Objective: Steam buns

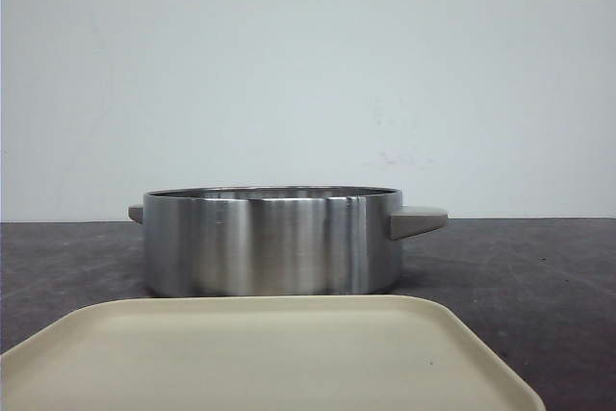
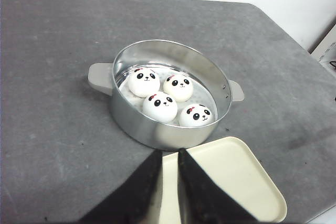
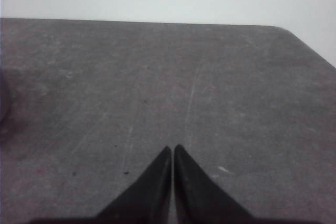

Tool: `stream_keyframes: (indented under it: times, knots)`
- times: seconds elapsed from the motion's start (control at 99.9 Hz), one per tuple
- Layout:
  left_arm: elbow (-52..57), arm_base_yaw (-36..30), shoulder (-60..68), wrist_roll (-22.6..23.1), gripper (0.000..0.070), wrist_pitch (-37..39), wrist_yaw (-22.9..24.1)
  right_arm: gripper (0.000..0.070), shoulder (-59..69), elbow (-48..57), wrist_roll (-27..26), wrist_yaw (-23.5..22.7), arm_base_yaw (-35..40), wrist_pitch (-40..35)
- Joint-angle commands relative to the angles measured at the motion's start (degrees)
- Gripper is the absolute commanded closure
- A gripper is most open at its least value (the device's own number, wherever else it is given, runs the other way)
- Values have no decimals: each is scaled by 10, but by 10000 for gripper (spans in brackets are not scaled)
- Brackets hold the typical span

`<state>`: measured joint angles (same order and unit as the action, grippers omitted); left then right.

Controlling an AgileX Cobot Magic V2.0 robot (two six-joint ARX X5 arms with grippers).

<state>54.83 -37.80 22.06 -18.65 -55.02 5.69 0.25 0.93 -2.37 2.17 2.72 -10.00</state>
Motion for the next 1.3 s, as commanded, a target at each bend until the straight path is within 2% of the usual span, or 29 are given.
stream_keyframes:
  times: [0.0,0.07,0.911,1.021,1.071,1.141,1.201,1.291]
  knots:
    - [10,-5,0,0,697,6,-1,694,0,-3,-3,-9,1,-1]
    - [10,-5,0,0,697,6,-1,694,0,-3,-2,-27,2,2]
    - [10,-5,0,0,697,6,-1,694,0,-2,-2,-24,4,10]
    - [7,12,-13,29,697,11,10,694,0,-2,-2,-24,4,10]
    - [-8,40,-31,65,697,36,7,694,0,-2,-2,-24,4,10]
    - [-57,91,-70,101,697,113,-18,694,0,-2,-2,-24,4,10]
    - [-115,134,-113,110,697,191,-37,694,0,-2,-2,-24,4,10]
    - [-206,187,-167,123,697,280,-38,694,0,-2,-2,-24,4,10]
